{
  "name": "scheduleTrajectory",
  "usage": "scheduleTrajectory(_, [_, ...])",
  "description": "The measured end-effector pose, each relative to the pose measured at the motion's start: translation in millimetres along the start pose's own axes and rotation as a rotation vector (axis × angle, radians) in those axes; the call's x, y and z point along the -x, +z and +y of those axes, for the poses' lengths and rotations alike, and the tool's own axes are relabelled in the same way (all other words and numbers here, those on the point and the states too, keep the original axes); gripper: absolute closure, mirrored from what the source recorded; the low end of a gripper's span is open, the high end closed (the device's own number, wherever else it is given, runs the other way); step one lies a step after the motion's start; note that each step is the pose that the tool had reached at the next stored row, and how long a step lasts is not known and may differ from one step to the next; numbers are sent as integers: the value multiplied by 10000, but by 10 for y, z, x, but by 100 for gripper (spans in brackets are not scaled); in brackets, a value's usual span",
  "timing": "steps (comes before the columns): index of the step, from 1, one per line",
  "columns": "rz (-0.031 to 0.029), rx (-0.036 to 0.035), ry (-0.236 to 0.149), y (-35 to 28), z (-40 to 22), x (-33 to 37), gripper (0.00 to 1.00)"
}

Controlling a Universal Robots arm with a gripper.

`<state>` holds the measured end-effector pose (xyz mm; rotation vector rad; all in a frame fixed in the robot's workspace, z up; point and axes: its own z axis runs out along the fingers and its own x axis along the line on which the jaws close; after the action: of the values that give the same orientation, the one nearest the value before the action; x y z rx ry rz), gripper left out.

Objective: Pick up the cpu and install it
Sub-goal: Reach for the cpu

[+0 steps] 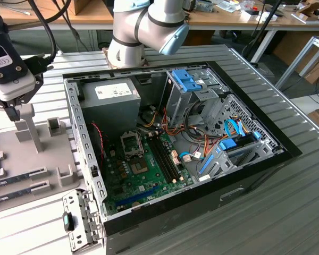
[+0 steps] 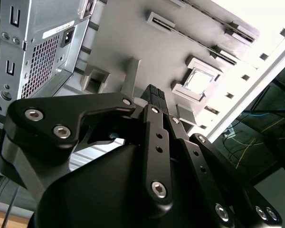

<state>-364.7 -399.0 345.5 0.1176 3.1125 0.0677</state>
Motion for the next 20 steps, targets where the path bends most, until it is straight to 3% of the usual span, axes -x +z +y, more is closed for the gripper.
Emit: scheduleTrajectory(20, [0,0,0,12,-10,-128,89])
